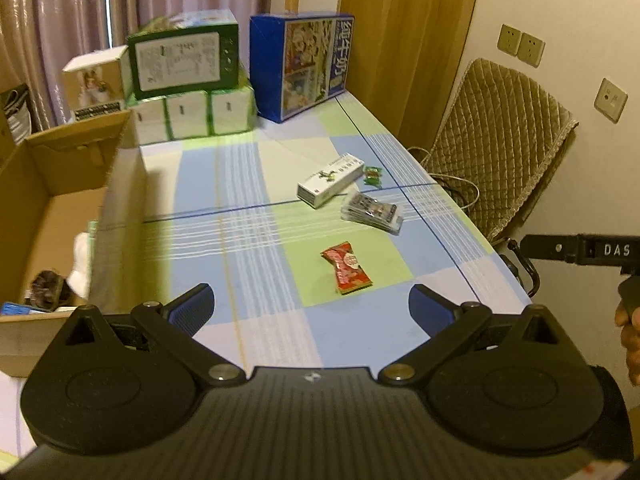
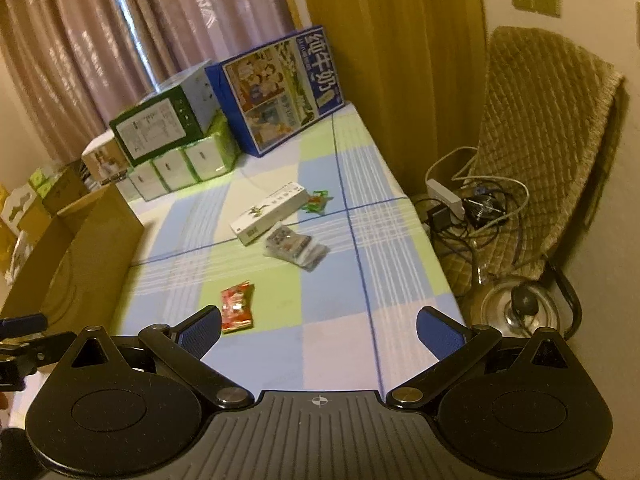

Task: Organize objects
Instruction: 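Withdraw both tools from the cardboard box toward the candy packets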

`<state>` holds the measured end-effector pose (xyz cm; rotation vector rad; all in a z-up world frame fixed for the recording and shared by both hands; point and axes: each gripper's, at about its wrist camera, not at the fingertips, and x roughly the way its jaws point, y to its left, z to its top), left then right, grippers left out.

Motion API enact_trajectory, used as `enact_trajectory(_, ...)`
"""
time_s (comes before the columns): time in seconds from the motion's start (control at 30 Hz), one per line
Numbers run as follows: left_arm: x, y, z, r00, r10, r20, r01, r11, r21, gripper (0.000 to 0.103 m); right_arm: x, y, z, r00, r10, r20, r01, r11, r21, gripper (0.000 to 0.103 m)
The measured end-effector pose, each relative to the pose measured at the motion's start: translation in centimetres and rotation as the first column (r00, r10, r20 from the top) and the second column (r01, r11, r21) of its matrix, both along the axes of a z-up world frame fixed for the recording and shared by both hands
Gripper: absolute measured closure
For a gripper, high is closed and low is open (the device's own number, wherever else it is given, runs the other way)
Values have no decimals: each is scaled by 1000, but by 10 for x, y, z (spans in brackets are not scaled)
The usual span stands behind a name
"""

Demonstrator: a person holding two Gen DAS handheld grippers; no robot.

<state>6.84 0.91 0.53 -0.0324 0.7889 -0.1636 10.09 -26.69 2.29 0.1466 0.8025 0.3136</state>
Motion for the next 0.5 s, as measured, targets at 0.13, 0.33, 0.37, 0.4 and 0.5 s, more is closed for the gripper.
enact_trajectory(0.13, 17, -13, -20, 1000, -2, -15, 2, 1000, 8, 1, 18, 3, -7, 993, 112, 22, -110, 992, -59, 2)
enact_trajectory(0.33, 47, -32, -47, 1000, 0, -20, 0, 1000, 23, 5, 46, 12, -29, 969, 241, 46, -233, 964, -127, 2)
enact_trajectory(0.37, 52, -35, -51, 1000, 2, -20, -1, 1000, 20, 5, 52, 13, -33, 964, 260, 51, -252, 959, -127, 2)
enact_trajectory(0.4, 56, -37, -56, 1000, 2, -18, -2, 1000, 18, 9, 57, 14, -38, 961, 273, 52, -265, 955, -130, 2)
enact_trajectory(0.5, 71, -45, -71, 1000, 7, -22, -7, 1000, 13, 14, 74, 19, -53, 951, 304, 51, -293, 944, -151, 8)
